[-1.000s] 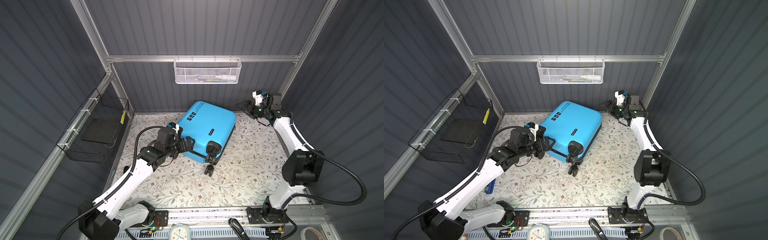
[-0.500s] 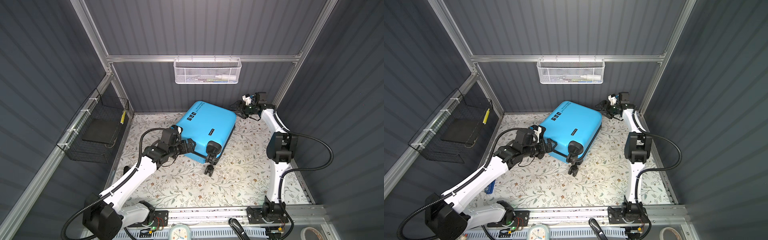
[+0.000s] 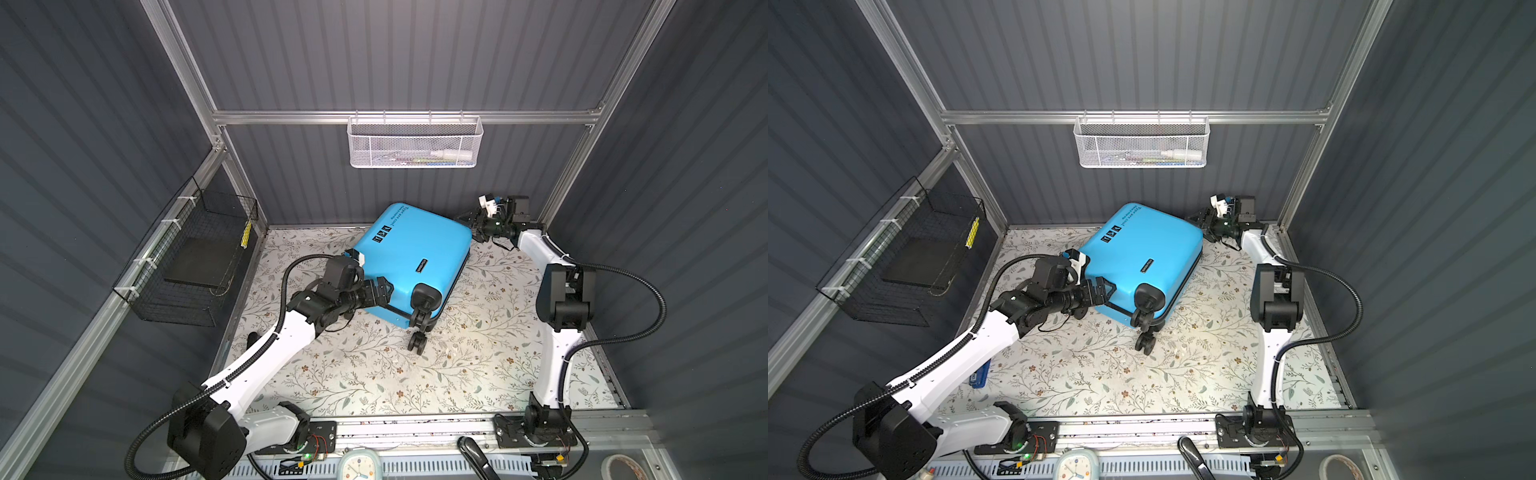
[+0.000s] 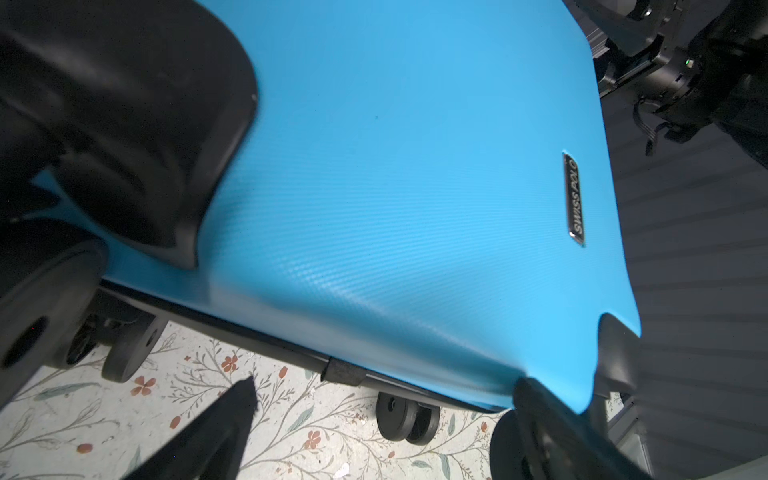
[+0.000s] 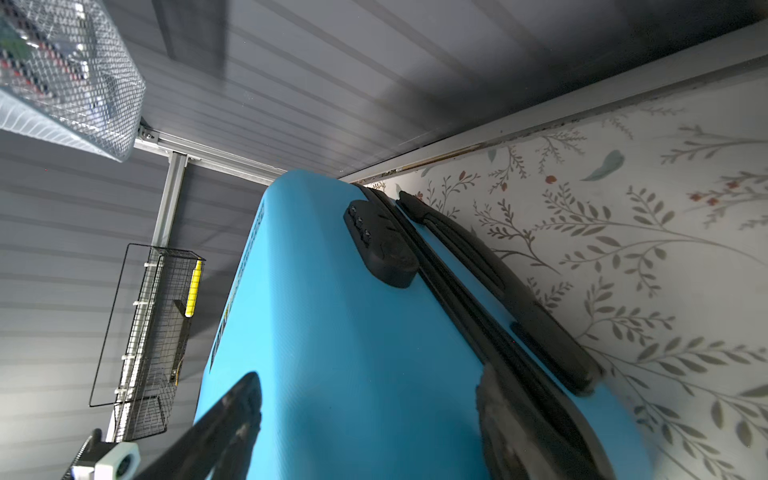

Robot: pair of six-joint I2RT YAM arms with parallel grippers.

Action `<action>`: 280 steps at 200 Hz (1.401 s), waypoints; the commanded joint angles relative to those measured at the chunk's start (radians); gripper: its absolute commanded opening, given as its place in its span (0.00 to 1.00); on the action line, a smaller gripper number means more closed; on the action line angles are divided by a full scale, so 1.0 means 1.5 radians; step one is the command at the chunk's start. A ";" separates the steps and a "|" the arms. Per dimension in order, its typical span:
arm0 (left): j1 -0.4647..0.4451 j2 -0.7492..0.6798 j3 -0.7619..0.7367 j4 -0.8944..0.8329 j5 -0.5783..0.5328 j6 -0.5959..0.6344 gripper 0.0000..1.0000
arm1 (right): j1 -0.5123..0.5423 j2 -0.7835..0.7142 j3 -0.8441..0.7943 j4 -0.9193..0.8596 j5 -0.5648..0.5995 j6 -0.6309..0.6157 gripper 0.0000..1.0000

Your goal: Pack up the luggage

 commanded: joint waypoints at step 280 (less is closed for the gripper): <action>0.125 0.317 0.461 -0.130 -0.015 0.195 1.00 | 0.070 -0.775 -0.726 -0.056 0.266 0.088 0.86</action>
